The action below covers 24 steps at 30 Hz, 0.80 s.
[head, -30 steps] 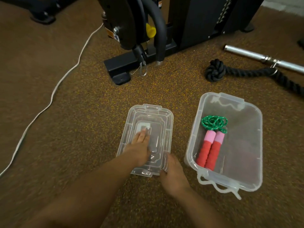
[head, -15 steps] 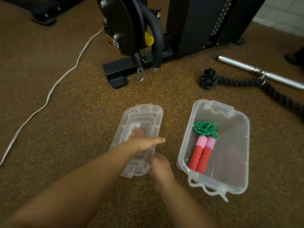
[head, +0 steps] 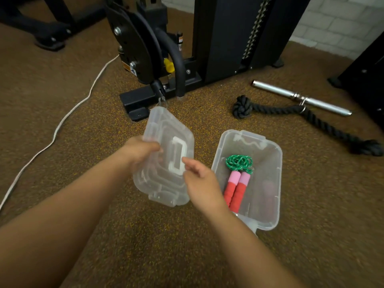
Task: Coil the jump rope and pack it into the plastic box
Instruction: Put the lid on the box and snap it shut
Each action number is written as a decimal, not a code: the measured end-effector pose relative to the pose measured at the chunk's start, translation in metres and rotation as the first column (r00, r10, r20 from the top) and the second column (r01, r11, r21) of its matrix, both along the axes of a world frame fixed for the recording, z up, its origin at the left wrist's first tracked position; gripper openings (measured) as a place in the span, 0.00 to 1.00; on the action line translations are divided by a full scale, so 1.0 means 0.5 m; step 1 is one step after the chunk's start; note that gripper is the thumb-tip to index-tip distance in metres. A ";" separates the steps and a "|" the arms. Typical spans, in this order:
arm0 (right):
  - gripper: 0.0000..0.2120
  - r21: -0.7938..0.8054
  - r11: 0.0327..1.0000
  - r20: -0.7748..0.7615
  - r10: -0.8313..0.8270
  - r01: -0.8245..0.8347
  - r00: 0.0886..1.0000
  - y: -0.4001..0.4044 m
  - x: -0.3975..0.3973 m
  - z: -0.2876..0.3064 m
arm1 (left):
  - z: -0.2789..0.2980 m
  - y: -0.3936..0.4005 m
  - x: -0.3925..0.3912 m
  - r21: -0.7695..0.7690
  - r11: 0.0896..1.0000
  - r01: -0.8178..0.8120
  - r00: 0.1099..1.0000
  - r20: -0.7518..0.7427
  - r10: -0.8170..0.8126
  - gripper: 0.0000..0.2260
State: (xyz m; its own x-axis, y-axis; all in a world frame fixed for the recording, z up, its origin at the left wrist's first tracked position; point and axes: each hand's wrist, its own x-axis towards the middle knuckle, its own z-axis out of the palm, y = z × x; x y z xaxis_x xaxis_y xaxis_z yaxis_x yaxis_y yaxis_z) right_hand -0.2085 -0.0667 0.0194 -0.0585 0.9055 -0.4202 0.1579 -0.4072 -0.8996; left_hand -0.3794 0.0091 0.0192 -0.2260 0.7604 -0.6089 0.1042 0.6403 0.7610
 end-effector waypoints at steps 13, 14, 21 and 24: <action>0.26 -0.063 0.975 0.147 -0.204 0.215 0.968 0.011 0.138 0.025 | 0.065 -0.019 0.035 0.101 0.980 0.171 0.895 0.400 -0.198 0.18; 0.22 -0.052 0.968 0.106 -0.240 0.247 0.965 0.009 0.147 0.025 | 0.061 -0.024 0.048 0.101 0.978 0.183 0.899 0.385 -0.208 0.18; 0.20 0.011 0.885 0.059 -0.465 0.465 0.884 -0.012 0.238 0.020 | 0.017 -0.022 0.169 0.118 0.946 0.301 0.929 0.186 -0.319 0.23; 0.22 -0.017 0.836 0.104 -0.544 0.549 0.832 -0.018 0.274 -0.005 | 0.006 -0.020 0.222 0.095 0.890 0.445 0.884 0.109 -0.454 0.23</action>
State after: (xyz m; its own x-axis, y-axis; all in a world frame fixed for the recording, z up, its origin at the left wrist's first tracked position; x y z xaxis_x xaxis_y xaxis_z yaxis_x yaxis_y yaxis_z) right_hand -0.0713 -0.0756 0.0171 0.4810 0.7588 -0.4391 -0.0222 -0.4902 -0.8713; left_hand -0.2686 -0.0011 0.0221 0.2242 0.8015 -0.5544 0.2707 0.4953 0.8255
